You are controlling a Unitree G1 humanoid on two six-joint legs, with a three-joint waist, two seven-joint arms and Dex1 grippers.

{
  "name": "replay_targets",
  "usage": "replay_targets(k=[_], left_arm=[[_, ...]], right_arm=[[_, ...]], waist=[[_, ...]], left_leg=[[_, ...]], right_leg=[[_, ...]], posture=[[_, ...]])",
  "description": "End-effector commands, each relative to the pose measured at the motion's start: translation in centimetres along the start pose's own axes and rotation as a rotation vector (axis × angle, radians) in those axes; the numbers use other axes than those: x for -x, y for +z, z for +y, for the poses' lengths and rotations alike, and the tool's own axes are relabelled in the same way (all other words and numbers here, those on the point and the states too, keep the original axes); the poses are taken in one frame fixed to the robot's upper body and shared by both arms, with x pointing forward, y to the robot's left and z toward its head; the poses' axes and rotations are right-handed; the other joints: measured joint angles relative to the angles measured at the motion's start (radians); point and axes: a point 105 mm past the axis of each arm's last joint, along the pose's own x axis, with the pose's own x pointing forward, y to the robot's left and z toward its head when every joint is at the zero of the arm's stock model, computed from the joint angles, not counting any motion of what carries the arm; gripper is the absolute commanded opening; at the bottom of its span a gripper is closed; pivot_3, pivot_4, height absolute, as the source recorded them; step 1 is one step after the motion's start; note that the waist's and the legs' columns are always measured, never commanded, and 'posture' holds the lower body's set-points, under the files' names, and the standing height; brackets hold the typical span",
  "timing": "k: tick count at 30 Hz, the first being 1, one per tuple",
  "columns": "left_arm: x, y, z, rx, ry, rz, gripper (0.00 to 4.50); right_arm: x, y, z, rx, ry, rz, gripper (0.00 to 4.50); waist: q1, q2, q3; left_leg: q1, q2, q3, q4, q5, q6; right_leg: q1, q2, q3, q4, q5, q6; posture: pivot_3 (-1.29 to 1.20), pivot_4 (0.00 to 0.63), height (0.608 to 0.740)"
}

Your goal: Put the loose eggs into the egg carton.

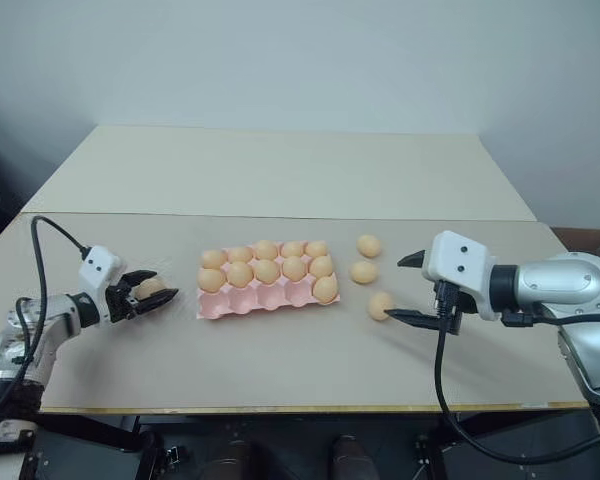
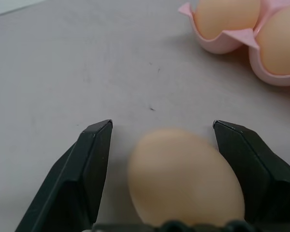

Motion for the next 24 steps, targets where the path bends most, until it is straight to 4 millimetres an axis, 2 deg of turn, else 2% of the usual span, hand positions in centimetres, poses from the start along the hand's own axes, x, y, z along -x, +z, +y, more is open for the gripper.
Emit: replay_targets(k=[1,4,8,13,15,18,21,24], left_arm=[[0.1,0.2,0.4,-0.025,0.007,0.017,2.71],[0.1,0.1,0.5,-0.032,0.018,0.026,2.02],[0.0,0.3,0.6,-0.058,0.024,0.025,1.98],[1.1,2.2,0.2,-0.110,-0.003,-0.047,1.98],[2.2,5.4,-0.5,-0.131,-0.045,-0.184,1.98],[3.0,8.6,-2.2,-0.168,-0.122,-0.317,1.98],[2.3,11.4,-5.2,-0.196,-0.272,-0.421,1.98],[0.4,13.9,-8.8,-0.212,-0.456,-0.499,1.98]], right_arm=[[0.9,0.9,-0.5,0.035,-0.042,-0.003,4.50],[1.0,0.7,-0.3,0.033,-0.042,-0.001,4.50],[0.9,0.7,-0.3,0.032,-0.044,-0.003,4.50],[0.9,0.8,-0.4,0.032,-0.051,-0.003,4.50],[1.1,0.7,-0.4,0.031,-0.060,0.003,4.50],[1.3,0.7,-0.3,0.028,-0.074,0.008,4.50],[1.4,0.7,-0.2,0.023,-0.087,0.006,4.50],[1.2,0.7,-0.1,0.017,-0.102,0.002,4.50]], waist=[[0.000,0.000,0.000],[0.000,0.000,0.000],[-0.001,0.000,0.000],[-0.002,0.000,0.000],[-0.001,0.000,0.000],[0.004,0.000,0.000],[0.016,0.000,0.000],[0.024,0.000,0.000]], left_leg=[[0.000,0.000,0.000,0.000,0.000,0.000],[0.000,0.000,0.000,0.000,0.000,0.000],[0.001,0.000,0.000,0.000,0.000,0.000],[0.000,0.000,0.000,0.000,0.000,0.000],[0.000,0.000,0.000,0.000,0.000,0.000],[-0.001,0.000,-0.001,0.000,0.000,0.000],[0.000,-0.001,-0.001,0.000,0.000,0.000],[0.000,-0.001,-0.001,0.002,0.000,0.000]], right_leg=[[0.000,0.000,0.000,0.000,0.000,0.000],[0.000,0.000,0.000,0.000,0.000,0.000],[0.000,0.000,0.000,0.001,0.000,0.001],[0.000,0.000,0.000,0.000,-0.001,0.001],[0.000,0.000,0.000,0.000,0.000,0.001],[0.000,0.000,0.000,0.000,0.000,0.000],[0.001,0.000,-0.001,0.000,-0.002,0.002],[0.003,0.000,0.000,0.000,-0.002,0.003]], posture=[[0.00,0.150,0.740],[0.00,0.150,0.740],[0.00,0.150,0.740],[0.00,0.150,0.740],[0.00,0.150,0.740],[0.00,0.150,0.740],[0.00,0.150,0.740],[0.00,0.150,0.740]])
